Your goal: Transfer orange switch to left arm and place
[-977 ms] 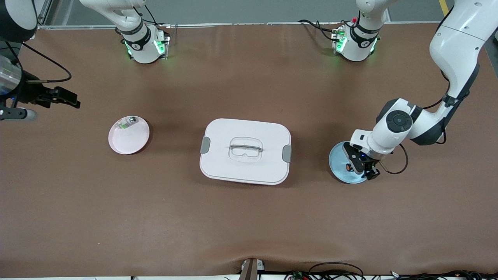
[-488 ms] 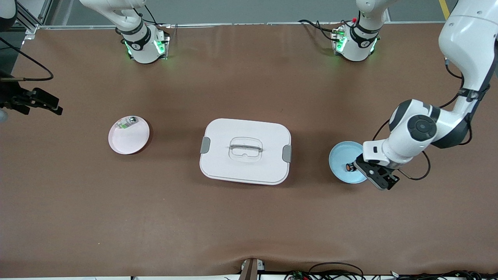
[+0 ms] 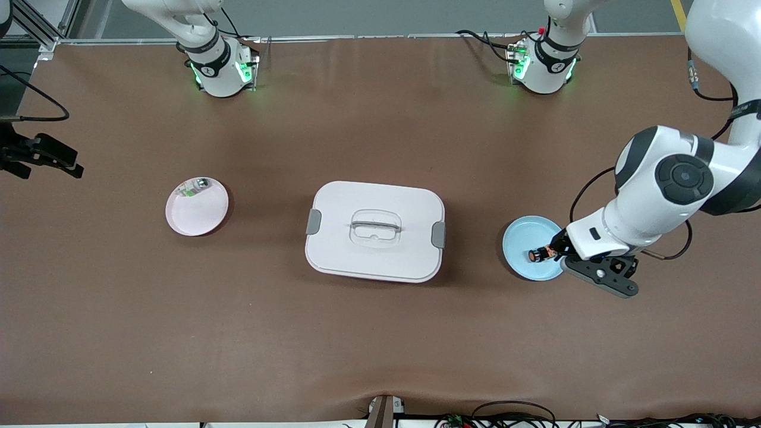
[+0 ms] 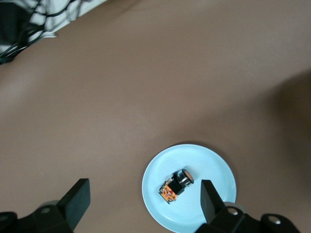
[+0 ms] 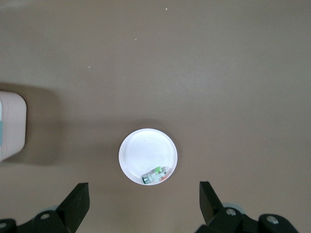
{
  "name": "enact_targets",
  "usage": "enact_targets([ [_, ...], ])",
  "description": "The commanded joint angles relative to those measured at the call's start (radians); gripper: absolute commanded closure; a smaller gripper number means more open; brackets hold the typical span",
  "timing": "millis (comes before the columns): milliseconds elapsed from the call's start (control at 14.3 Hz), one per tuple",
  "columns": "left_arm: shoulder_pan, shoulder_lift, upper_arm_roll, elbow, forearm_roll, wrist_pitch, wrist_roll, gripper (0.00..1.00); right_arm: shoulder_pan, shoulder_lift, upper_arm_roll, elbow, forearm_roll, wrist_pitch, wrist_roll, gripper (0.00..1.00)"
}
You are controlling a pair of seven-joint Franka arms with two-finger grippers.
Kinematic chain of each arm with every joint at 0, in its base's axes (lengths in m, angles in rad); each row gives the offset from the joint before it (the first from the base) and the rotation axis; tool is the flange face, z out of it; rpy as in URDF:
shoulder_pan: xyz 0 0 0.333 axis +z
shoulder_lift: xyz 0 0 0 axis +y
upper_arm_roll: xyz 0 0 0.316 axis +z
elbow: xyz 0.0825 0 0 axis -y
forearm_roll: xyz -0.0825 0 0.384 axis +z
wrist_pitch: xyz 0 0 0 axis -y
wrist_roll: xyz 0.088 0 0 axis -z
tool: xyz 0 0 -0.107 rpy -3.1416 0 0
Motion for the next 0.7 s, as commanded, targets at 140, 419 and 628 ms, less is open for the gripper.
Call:
enact_targets([
  [140,0.004,-0.096,-0.063,0.018,-0.024,-0.129,-0.271,0.00,-0.029,-0.043,0.018,-0.062,-0.003,0.003,-0.023,0.00],
  [419,-0.004,-0.177,-0.040,0.061,-0.103,-0.198,-0.290,0.00,-0.021,-0.065,0.027,-0.084,-0.002,0.006,0.103,0.00],
  [628,-0.091,-0.286,0.129,0.056,-0.295,-0.203,-0.273,0.00,-0.019,-0.098,0.027,-0.116,-0.002,-0.002,0.103,0.00],
])
